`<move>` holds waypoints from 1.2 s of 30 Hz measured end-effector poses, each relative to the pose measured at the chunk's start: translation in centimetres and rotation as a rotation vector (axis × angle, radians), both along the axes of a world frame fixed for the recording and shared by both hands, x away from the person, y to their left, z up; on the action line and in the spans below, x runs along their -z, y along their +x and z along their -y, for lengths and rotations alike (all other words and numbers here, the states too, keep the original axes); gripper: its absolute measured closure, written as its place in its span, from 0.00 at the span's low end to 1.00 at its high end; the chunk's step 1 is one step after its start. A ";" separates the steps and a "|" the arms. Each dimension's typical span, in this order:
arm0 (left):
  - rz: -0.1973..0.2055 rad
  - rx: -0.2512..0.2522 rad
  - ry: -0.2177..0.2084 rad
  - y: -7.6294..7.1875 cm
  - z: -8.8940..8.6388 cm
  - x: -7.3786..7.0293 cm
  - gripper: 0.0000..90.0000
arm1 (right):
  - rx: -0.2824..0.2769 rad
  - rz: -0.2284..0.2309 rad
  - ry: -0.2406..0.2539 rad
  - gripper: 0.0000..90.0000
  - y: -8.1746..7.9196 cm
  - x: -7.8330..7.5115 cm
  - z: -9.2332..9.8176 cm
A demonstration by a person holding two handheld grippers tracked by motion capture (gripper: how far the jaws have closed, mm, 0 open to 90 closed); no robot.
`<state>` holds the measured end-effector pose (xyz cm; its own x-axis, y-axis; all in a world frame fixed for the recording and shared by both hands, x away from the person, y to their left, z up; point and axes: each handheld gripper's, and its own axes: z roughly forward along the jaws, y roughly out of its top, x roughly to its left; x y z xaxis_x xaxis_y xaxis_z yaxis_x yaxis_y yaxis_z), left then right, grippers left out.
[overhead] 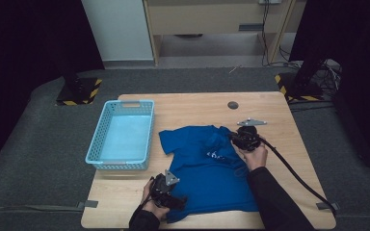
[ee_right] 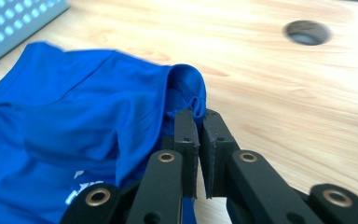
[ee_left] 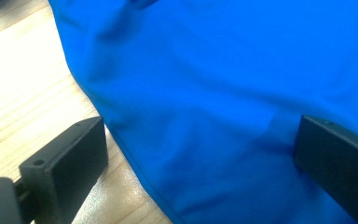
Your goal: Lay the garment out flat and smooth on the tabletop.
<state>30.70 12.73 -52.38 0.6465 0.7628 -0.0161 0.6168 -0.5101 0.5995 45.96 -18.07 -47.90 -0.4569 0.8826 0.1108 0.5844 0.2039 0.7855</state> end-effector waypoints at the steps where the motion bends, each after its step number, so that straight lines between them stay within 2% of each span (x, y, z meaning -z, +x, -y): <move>1: 0.000 0.000 0.000 0.0 0.0 0.0 0.02 | 0.016 0.003 0.006 0.96 0.0 -0.2 0.6; 6: 0.001 0.000 -0.001 0.0 0.0 0.0 0.02 | 0.096 0.005 0.009 0.96 -0.3 -1.0 3.3; 9: 0.002 -0.002 -0.002 0.0 0.0 0.0 0.02 | 0.197 -0.012 0.001 0.96 -0.5 -1.5 5.3; 13: 0.002 -0.005 -0.003 -0.1 0.0 0.0 0.01 | 0.371 -0.081 -0.114 0.95 -0.4 -1.0 7.6; 14: 0.002 -0.005 -0.002 -0.1 0.0 0.0 0.01 | 0.402 -0.097 -0.127 0.95 -0.4 -0.8 8.1; 17: -0.004 -0.001 0.003 0.0 0.1 -0.1 0.02 | 0.447 -0.123 -0.160 0.89 -0.5 0.0 9.4; 19: -0.014 0.004 0.003 0.0 0.2 -0.2 0.04 | 0.441 -0.106 -0.145 0.77 -0.7 0.3 9.9; 22: -0.012 0.003 -0.015 0.3 0.3 -0.6 0.04 | 0.397 -0.061 -0.127 0.63 -1.0 0.3 10.1; 26: 0.028 -0.006 -0.081 1.3 0.1 -1.8 0.05 | 0.312 0.001 -0.079 0.48 -1.2 0.4 9.7; 30: 0.093 -0.040 -0.155 3.6 -0.1 -3.6 0.06 | 0.220 0.025 -0.044 0.41 -1.4 0.9 9.0; 33: 0.116 -0.066 -0.185 5.9 0.3 -4.1 0.08 | 0.164 0.027 -0.023 0.37 -1.6 1.5 8.1; 36: 0.116 -0.089 -0.196 8.3 1.3 -4.0 0.09 | 0.123 0.016 -0.019 0.32 -1.7 2.2 7.2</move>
